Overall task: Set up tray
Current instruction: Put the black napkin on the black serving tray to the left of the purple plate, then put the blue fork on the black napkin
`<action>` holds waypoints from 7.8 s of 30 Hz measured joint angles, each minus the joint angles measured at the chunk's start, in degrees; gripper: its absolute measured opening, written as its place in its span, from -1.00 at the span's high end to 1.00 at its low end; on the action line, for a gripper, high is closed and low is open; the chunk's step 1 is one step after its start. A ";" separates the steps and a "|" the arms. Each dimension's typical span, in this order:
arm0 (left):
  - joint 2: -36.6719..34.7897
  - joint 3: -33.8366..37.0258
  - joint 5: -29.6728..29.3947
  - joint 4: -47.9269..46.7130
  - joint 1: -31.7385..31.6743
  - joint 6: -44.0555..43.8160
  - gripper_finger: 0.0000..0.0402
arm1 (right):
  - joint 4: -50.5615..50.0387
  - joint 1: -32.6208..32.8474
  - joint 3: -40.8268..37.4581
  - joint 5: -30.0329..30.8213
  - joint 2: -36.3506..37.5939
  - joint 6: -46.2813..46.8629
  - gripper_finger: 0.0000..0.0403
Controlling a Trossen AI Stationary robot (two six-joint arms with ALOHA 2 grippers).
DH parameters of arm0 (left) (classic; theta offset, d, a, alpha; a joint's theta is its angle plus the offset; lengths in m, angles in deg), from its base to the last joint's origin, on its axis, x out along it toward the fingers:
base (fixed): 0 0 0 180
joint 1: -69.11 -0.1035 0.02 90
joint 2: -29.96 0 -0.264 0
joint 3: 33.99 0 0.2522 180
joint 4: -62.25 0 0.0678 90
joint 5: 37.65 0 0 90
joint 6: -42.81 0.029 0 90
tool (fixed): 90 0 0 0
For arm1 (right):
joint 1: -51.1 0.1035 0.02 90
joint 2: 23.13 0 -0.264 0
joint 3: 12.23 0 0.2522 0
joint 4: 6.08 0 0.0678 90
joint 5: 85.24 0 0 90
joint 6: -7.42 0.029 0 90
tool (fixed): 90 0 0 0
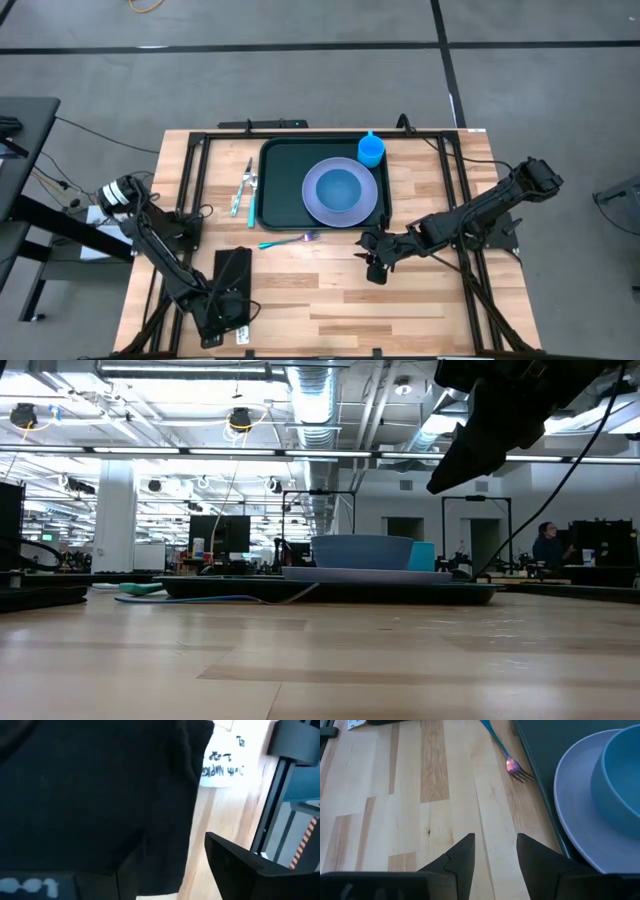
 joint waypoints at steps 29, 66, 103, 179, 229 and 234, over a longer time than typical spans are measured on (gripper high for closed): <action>2.21 -0.24 -9.25 -6.46 0.04 3.10 0.00 | 0.00 -0.64 0.02 0.18 0.00 -0.52 0.34; 2.57 -3.49 -12.00 -19.66 -3.72 5.57 0.95 | 0.02 -0.92 0.00 0.16 0.00 -0.46 0.34; 0.78 -52.97 -40.71 -69.45 -25.08 41.98 1.00 | 0.04 -0.90 0.02 -0.02 0.00 -0.50 0.34; 7.17 -20.22 -5.36 -22.39 -73.79 69.11 0.95 | -0.37 0.76 0.02 0.00 0.00 0.04 0.36; 7.10 -20.26 -17.43 -20.96 -75.30 80.40 0.23 | -0.39 0.76 0.02 0.03 0.00 0.07 0.36; 7.10 -20.26 -18.57 -25.60 -76.35 78.85 0.23 | -0.38 0.76 0.02 0.03 0.00 0.07 0.36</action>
